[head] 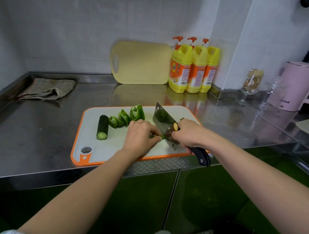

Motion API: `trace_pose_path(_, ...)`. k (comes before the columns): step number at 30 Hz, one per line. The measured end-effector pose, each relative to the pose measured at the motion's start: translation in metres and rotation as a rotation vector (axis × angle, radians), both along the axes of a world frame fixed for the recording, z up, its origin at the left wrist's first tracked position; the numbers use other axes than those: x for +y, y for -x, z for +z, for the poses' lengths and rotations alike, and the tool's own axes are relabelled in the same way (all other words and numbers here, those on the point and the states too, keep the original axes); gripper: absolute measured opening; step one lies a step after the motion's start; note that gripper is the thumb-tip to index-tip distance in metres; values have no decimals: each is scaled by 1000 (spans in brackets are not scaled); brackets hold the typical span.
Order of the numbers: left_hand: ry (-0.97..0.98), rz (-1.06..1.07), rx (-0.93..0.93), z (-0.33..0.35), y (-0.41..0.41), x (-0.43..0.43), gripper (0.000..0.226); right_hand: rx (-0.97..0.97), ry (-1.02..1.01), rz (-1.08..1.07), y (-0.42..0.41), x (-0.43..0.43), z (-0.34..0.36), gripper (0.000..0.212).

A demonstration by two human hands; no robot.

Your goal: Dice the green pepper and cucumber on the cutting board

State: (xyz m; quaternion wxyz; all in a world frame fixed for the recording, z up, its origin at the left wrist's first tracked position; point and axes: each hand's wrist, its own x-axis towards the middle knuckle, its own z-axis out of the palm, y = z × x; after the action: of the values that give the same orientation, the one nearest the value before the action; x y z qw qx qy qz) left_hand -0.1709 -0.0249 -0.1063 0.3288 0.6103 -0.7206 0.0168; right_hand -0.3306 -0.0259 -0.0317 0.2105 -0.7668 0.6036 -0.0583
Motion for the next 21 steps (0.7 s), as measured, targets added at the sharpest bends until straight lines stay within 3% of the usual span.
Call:
trace_pose_path(7,2,-6,-20,0,0,0,12,1,69,-20,-12,-3,-11,14)
trace_pose_path(14,-8,9,-29,1,0,2,14,-139,70,-50,2,-2,0,13)
trace_pose_path(21,-8,2,-1,1,0,3,8,-7,-31,-12,-1,10,9,17)
